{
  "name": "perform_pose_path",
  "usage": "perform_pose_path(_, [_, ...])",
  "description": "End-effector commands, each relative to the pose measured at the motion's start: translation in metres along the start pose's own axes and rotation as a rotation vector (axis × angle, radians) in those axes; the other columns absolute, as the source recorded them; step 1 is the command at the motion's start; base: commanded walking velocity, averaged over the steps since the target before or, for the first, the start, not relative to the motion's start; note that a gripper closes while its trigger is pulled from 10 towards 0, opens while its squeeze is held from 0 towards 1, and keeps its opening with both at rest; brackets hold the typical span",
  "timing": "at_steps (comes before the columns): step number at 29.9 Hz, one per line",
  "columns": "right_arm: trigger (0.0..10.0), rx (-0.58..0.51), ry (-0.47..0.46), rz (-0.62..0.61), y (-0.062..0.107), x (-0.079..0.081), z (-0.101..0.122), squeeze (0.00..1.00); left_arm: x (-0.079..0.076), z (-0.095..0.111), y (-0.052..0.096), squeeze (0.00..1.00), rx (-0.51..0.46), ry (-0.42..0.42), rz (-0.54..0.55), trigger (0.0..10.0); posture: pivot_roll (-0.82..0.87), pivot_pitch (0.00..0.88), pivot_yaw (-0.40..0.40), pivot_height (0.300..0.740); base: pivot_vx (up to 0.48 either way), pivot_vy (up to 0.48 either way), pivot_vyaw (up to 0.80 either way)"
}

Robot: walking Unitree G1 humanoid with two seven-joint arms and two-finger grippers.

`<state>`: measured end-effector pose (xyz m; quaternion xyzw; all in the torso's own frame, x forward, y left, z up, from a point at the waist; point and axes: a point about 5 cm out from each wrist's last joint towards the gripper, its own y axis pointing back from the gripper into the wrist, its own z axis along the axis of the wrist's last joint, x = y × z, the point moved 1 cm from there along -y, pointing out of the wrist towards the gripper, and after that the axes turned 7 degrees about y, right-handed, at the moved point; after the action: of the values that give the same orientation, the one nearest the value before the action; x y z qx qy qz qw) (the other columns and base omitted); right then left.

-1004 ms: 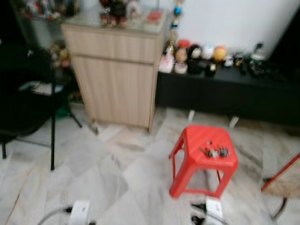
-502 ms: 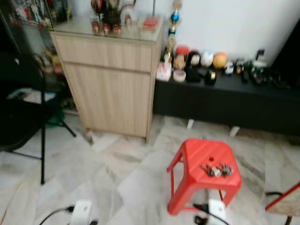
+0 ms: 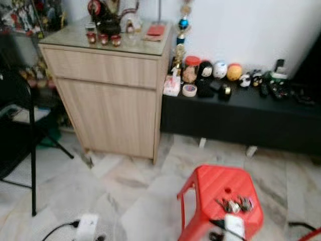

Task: Hang keys on a hook

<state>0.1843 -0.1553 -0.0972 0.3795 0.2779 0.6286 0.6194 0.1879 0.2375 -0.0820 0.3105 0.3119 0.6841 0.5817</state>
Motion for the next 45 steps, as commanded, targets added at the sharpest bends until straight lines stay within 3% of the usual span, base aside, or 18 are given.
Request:
perform_pose_path(1, [10.0, -0.002, -0.007, -0.041, 0.002, -0.015, -0.001, 0.00, -0.009, 0.001, -0.001, 0.00, -0.003, 0.004, -0.018, 10.0, 0.07, 0.000, -0.045, 0.740, 0.000, 0.000, 0.00])
perform_pose_path(9, [10.0, -0.047, -0.015, -0.044, 0.003, -0.015, 0.003, 0.00, -0.010, 0.020, -0.002, 0.00, -0.105, 0.033, -0.035, 10.0, 0.08, 0.000, -0.049, 0.740, 0.000, 0.000, 0.00])
perform_pose_path(11, [10.0, -0.079, -0.016, -0.049, 0.003, -0.016, 0.006, 0.00, -0.010, 0.033, -0.002, 0.00, -0.178, 0.024, -0.037, 10.0, 0.07, 0.000, -0.050, 0.740, 0.000, 0.000, 0.00])
perform_pose_path(12, [10.0, -0.115, -0.017, -0.060, 0.004, -0.017, 0.009, 0.00, -0.011, 0.047, -0.001, 0.00, -0.260, 0.040, -0.042, 10.0, 0.07, 0.000, -0.052, 0.740, 0.000, 0.000, 0.00])
perform_pose_path(16, [10.0, -0.179, -0.004, -0.094, 0.005, -0.020, 0.014, 0.00, -0.012, 0.069, 0.003, 0.00, -0.403, 0.054, -0.064, 10.0, 0.07, 0.000, -0.054, 0.740, 0.000, 0.000, 0.00])
perform_pose_path(18, [10.0, -0.204, 0.012, -0.108, 0.006, -0.021, 0.016, 0.00, -0.011, 0.076, 0.005, 0.00, -0.452, 0.068, -0.070, 10.0, 0.07, 0.000, -0.057, 0.740, 0.000, 0.000, 0.00])
perform_pose_path(20, [10.0, -0.220, 0.107, -0.128, 0.007, -0.023, 0.019, 0.00, -0.012, 0.079, 0.006, 0.00, -0.471, 0.100, -0.080, 10.0, 0.07, 0.000, -0.056, 0.740, 0.000, 0.000, 0.00])
perform_pose_path(21, [10.0, -0.246, 0.100, -0.133, 0.008, -0.024, 0.021, 0.00, -0.013, 0.087, 0.009, 0.00, -0.525, 0.133, -0.101, 10.0, 0.07, 0.000, -0.057, 0.740, 0.000, 0.000, 0.00])
perform_pose_path(25, [10.0, -0.290, 0.063, -0.144, 0.010, -0.025, 0.023, 0.00, -0.020, 0.100, 0.016, 0.00, -0.621, 0.127, -0.145, 10.0, 0.06, 0.000, -0.057, 0.740, 0.000, 0.000, 0.00])
perform_pose_path(26, [10.0, -0.557, 0.182, -0.165, 0.015, -0.014, 0.085, 0.00, -0.024, 0.102, 0.019, 0.00, -0.651, 0.116, -0.162, 10.0, 0.06, 0.000, -0.058, 0.740, 0.000, 0.000, 0.00])
perform_pose_path(27, [10.0, -0.682, 0.207, -0.151, 0.021, -0.006, 0.107, 0.00, -0.026, 0.103, 0.020, 0.00, -0.665, 0.098, -0.170, 10.0, 0.06, 0.000, -0.058, 0.740, 0.000, 0.000, 0.00])
perform_pose_path(28, [10.0, -0.758, 0.217, -0.140, 0.026, 0.000, 0.119, 0.00, -0.028, 0.104, 0.021, 0.00, -0.677, 0.086, -0.176, 10.0, 0.06, 0.000, -0.058, 0.740, 0.000, 0.000, 0.00])
perform_pose_path(30, [10.0, -0.808, 0.219, -0.120, 0.030, 0.006, 0.121, 0.00, -0.029, 0.103, 0.025, 0.00, -0.700, 0.085, -0.181, 10.0, 0.06, 0.000, -0.062, 0.740, 0.000, 0.000, 0.00])
perform_pose_path(37, [10.0, -0.743, 0.206, -0.090, 0.025, 0.009, 0.103, 0.00, -0.035, 0.097, 0.036, 0.00, -0.742, 0.057, -0.215, 10.0, 0.07, 0.000, -0.072, 0.740, 0.000, 0.000, 0.00])
perform_pose_path(45, [10.0, -0.792, 0.166, -0.119, 0.033, 0.002, 0.105, 0.00, -0.037, 0.102, 0.046, 0.00, -0.788, 0.070, -0.245, 10.0, 0.07, 0.000, -0.078, 0.740, 0.000, 0.000, 0.00])
